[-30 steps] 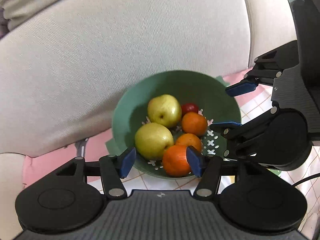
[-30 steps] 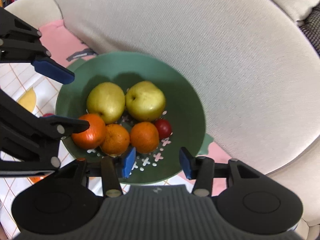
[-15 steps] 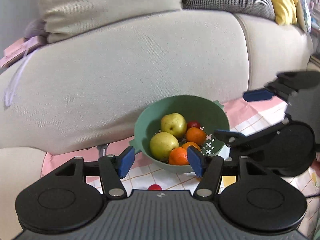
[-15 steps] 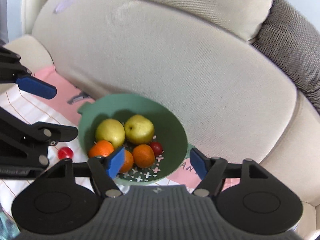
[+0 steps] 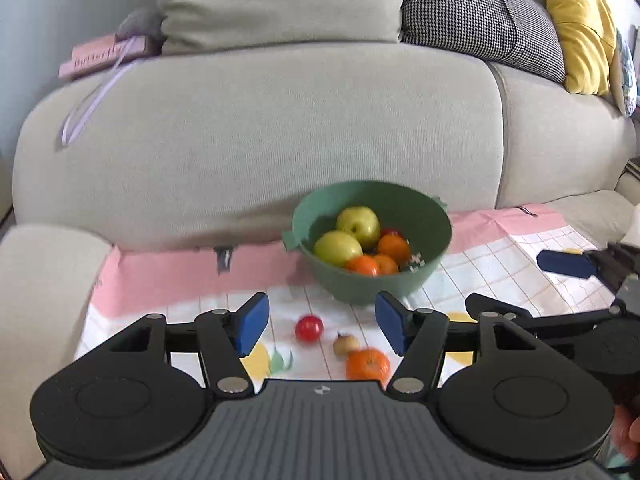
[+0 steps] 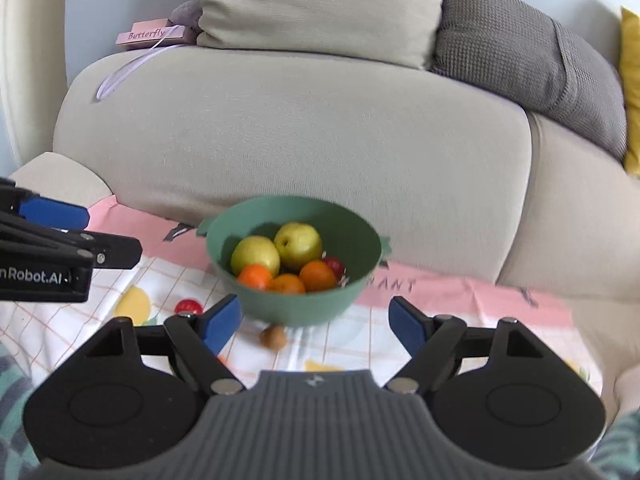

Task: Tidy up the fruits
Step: 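Withdraw both open tools from the colander toward the remaining fruit, then grasp a mandarin with the left tool while the right tool grasps a brown longan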

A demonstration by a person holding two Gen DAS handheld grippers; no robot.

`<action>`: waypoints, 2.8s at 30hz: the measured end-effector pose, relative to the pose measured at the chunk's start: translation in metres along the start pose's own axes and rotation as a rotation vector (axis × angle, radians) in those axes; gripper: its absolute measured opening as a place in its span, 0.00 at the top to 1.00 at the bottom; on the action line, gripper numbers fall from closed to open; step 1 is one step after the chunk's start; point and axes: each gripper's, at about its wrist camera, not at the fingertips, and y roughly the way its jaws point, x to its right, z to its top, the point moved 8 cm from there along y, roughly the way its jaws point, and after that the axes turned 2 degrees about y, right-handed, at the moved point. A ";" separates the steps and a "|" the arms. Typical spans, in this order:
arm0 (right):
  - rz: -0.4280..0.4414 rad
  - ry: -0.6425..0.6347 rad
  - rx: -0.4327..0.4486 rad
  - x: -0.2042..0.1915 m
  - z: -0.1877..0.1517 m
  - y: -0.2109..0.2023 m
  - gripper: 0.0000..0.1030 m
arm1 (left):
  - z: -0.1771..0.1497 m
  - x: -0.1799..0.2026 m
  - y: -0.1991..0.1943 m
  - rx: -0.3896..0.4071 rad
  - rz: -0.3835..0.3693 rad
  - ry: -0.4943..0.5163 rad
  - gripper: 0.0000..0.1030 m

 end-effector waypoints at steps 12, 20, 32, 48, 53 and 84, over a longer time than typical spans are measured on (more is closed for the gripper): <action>-0.011 0.052 -0.084 -0.003 -0.063 -0.006 0.24 | -0.053 0.005 0.006 -0.093 -0.009 -0.054 0.30; -0.001 0.072 -0.110 -0.001 -0.080 0.003 0.24 | -0.073 0.000 0.020 -0.166 -0.051 -0.131 0.30; 0.041 0.054 -0.154 -0.007 -0.090 0.025 0.36 | -0.074 0.018 0.045 -0.163 -0.108 -0.085 0.34; 0.032 0.036 -0.133 0.000 -0.085 0.057 0.54 | -0.072 0.026 0.101 -0.217 -0.144 -0.107 0.34; 0.023 0.009 -0.129 -0.001 -0.087 0.065 0.55 | -0.074 0.028 0.112 -0.234 -0.147 -0.112 0.38; 0.049 -0.143 -0.061 -0.030 -0.055 0.105 0.64 | -0.064 -0.014 0.093 -0.181 -0.140 -0.216 0.54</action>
